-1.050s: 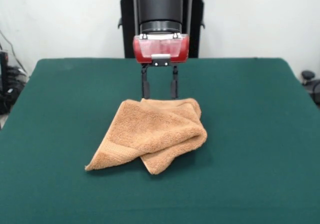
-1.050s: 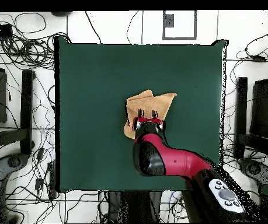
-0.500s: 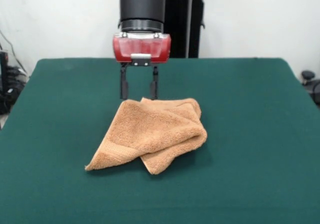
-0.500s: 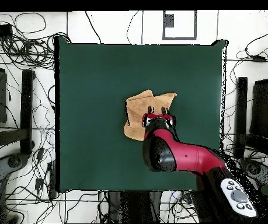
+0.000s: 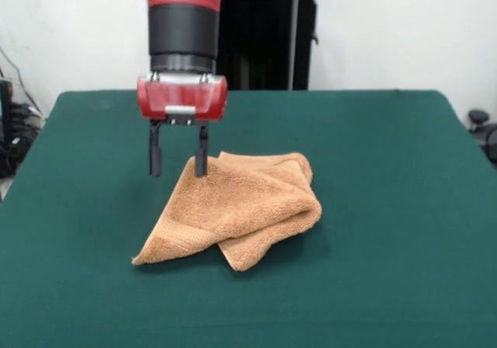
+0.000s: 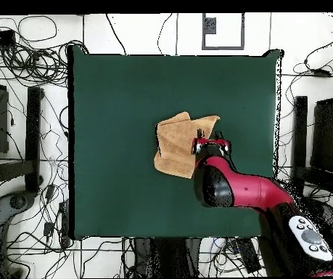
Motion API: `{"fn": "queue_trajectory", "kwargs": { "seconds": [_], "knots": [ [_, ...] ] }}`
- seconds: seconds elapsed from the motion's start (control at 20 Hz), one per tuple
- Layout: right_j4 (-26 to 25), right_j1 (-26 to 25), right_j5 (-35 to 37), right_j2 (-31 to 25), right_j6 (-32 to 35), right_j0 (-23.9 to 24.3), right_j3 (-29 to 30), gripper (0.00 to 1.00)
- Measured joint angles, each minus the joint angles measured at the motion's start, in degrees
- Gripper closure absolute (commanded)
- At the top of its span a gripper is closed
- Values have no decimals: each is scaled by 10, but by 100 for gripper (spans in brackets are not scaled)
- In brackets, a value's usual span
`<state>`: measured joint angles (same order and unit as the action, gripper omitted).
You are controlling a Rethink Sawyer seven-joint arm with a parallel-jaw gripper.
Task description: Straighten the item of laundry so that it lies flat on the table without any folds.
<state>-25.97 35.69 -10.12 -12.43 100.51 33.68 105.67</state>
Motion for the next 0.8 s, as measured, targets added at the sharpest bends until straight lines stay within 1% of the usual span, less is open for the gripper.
{"fn": "queue_trajectory", "kwargs": {
  "seconds": [0.3,0.55,0.8],
  "knots": [
    [-14,-52,7,-31,0,26,-19,0],
    [-14,-64,20,-45,0,23,-19,0],
    [-14,-53,48,-52,0,7,-19,0]
  ]
}}
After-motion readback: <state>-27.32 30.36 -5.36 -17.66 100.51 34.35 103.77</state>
